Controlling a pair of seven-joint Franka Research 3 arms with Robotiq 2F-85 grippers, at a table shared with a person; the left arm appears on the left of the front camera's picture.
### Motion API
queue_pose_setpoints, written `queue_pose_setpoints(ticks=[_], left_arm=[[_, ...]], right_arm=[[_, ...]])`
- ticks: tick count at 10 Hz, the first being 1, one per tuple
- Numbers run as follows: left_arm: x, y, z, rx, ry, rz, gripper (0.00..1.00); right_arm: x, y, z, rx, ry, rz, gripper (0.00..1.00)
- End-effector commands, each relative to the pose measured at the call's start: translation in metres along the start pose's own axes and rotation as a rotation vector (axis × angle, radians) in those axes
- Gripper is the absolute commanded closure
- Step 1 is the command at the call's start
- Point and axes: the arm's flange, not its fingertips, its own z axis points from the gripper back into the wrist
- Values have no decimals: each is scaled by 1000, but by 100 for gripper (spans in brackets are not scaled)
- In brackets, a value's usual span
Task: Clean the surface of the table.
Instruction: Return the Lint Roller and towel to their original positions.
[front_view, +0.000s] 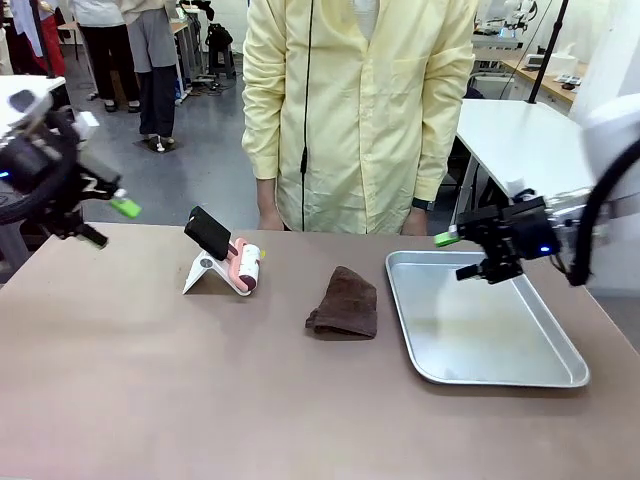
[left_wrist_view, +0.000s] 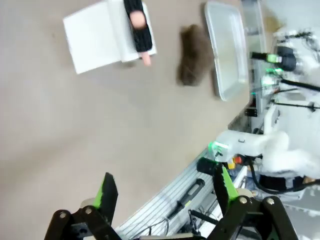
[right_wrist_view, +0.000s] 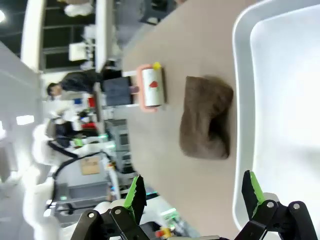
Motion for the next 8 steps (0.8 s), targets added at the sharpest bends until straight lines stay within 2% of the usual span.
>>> queue_pose_setpoints(ticks=[1,2,3,4,5,6,8], left_arm=[[-31,41,17,-198,-13,-2,0],[-43,70,25,-301,-73,52,0],[-48,91,33,-404,-157,98,0],[-43,109,42,-515,-245,174,0],[-37,121,43,-565,-235,208,0],[-64,98,40,-389,-158,130,0],[-64,98,40,-389,-158,130,0]], right_arm=[[-11,-9,47,175,11,-88,0],[-17,-14,71,249,6,-119,0],[-22,-15,87,354,42,-180,0],[-24,-16,95,409,0,-210,0],[-27,-17,93,415,13,-193,0],[-22,-19,93,343,28,-138,0],[-22,-19,93,343,28,-138,0]])
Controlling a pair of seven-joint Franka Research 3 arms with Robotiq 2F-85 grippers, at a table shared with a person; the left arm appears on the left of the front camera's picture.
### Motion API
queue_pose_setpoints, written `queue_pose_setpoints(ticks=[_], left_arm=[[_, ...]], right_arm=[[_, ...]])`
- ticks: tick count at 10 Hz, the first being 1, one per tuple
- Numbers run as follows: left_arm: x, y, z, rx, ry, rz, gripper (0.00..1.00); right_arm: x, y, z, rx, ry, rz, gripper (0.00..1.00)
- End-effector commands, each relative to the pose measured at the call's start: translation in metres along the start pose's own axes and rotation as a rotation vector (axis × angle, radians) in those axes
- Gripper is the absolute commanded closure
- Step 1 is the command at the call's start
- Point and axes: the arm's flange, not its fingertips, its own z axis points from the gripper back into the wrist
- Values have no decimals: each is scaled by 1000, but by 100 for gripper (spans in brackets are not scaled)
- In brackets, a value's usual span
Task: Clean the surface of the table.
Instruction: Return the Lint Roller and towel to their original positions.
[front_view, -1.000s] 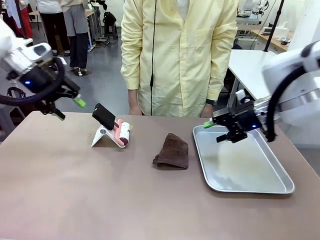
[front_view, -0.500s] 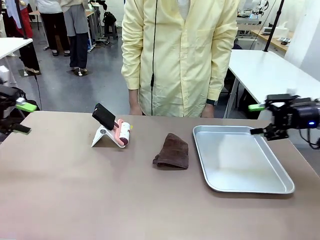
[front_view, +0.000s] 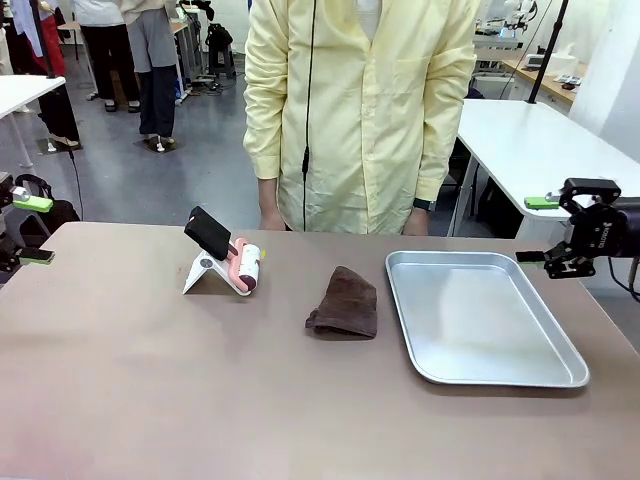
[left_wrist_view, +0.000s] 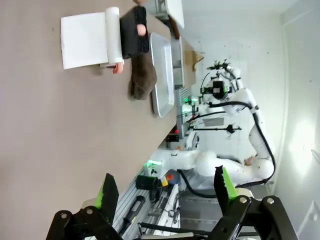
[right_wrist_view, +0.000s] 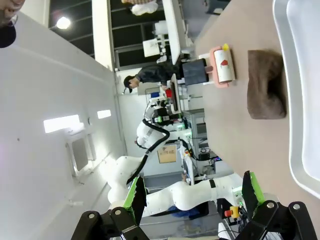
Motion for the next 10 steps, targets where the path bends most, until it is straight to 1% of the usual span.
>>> queue_pose_setpoints(ticks=[1,10], left_arm=[[-10,-8,-2,35,10,-23,0],[-10,-8,-2,35,10,-23,0]], right_arm=[[2,0,0,-23,-8,15,0],[2,0,0,-23,-8,15,0]])
